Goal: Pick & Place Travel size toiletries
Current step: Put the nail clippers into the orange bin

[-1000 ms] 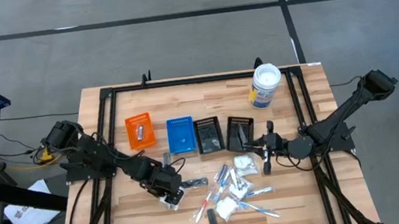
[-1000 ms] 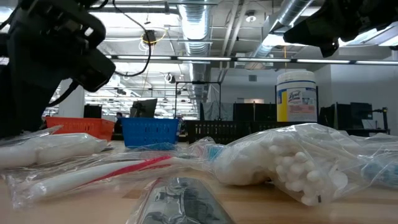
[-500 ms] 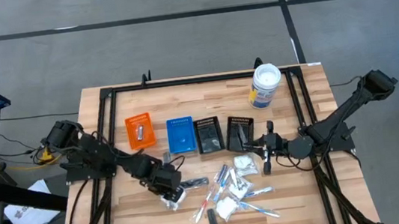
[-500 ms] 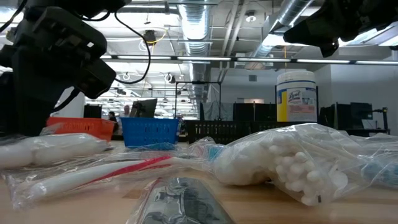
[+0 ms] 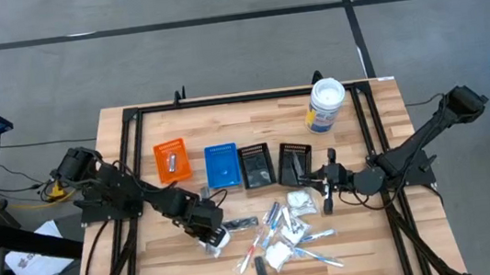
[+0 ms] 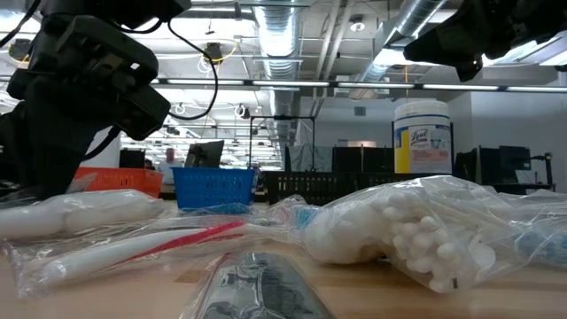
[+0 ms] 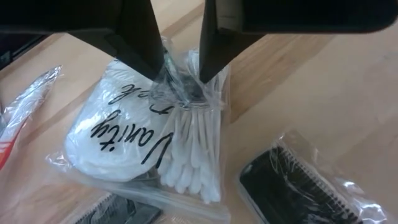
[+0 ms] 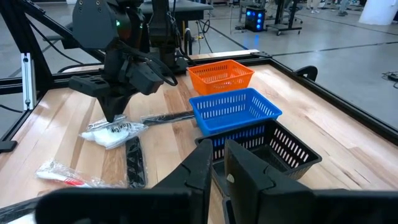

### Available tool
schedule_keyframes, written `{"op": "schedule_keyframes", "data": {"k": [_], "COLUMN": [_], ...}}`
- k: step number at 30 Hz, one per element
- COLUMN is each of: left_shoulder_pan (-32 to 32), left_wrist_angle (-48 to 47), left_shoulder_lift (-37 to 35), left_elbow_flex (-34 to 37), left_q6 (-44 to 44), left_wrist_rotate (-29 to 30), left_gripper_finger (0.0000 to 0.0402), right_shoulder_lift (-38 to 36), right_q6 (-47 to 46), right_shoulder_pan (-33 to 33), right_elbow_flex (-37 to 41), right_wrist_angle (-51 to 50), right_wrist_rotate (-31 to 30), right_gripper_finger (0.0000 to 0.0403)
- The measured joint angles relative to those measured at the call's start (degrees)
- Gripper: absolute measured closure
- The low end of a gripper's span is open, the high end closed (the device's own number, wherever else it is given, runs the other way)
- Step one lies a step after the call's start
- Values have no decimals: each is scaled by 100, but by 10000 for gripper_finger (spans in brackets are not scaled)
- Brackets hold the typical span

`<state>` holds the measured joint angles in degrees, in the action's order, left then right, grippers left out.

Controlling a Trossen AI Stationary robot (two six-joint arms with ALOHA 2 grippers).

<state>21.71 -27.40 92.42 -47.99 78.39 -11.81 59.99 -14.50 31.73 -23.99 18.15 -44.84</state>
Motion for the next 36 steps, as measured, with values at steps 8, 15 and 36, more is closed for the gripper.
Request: {"op": "schedule_keyframes", "data": {"k": [8, 15, 36], "left_shoulder_pan": [0, 4, 7], "left_wrist_angle": [1, -5, -263], "left_shoulder_lift": [-9, -30, -1086], "left_elbow_flex": [-11, -11, 2], "left_q6": [-146, -315, -293], "left_wrist_rotate": [-8, -41, 439], "left_gripper_finger": [387, 400, 401], "right_shoulder_lift": [0, 0, 1], "right_q6": [-7, -7, -1], "right_shoulder_pan": [0, 0, -2], "right_elbow_flex": [0, 0, 0], "right_wrist_angle": [-4, -7, -7], "right_wrist_rotate": [0, 0, -2], "right_gripper_finger": [365, 365, 365]}}
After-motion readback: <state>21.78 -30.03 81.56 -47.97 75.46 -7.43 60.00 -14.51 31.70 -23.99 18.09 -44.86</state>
